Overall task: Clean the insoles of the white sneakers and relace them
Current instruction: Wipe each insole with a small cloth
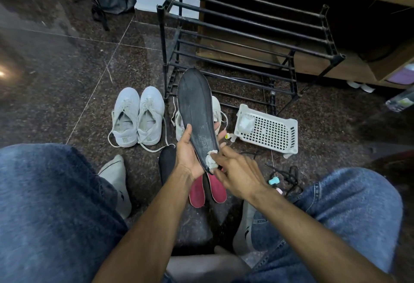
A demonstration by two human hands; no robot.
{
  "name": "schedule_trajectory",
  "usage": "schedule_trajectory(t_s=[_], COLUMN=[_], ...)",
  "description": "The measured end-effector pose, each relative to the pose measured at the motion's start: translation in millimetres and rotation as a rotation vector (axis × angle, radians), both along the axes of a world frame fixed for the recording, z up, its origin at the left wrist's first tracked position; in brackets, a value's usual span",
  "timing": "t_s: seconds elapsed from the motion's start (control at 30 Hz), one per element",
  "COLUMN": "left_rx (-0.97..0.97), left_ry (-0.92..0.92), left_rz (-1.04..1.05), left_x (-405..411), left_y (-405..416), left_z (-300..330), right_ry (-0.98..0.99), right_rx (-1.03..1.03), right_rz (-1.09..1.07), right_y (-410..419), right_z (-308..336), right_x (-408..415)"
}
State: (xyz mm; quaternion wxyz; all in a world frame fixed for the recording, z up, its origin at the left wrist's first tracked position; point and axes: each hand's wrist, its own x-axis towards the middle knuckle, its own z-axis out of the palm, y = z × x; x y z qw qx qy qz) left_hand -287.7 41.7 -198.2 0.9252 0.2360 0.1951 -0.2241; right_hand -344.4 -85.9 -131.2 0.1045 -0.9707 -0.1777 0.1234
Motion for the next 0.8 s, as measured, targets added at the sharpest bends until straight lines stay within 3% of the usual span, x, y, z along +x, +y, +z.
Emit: schedule_trajectory(t_s=[0.23, 0.4, 0.53, 0.63, 0.8], left_rx=[0.137, 0.110, 0.081, 0.097, 0.128], left_ry=[0.059, 0.103, 0.093, 0.091, 0.142], left_rz=[-0.123, -0.132, -0.114, -0.126, -0.172], left_x=[-13.9, -19.3, -12.8, -10.8, -17.4], left_y=[-11.0, -17.3, -11.4, -13.3, -20.2], left_z=[5.5, 4.8, 2.9, 4.8, 8.1], right_ry=[-0.010, -0.105, -0.001, 0.033, -0.109], right_rx=[-0.070, 0.022, 0.127, 0.120, 0.024], right_rz=[0.110, -0.095, -0.081, -0.033, -0.147], right_y=[8.1, 4.3, 8.1, 4.1, 4.7], right_z=[-0.8, 0.5, -6.7, -11.7, -9.8], right_x=[13.1, 48.8, 18.0, -2.5, 36.2])
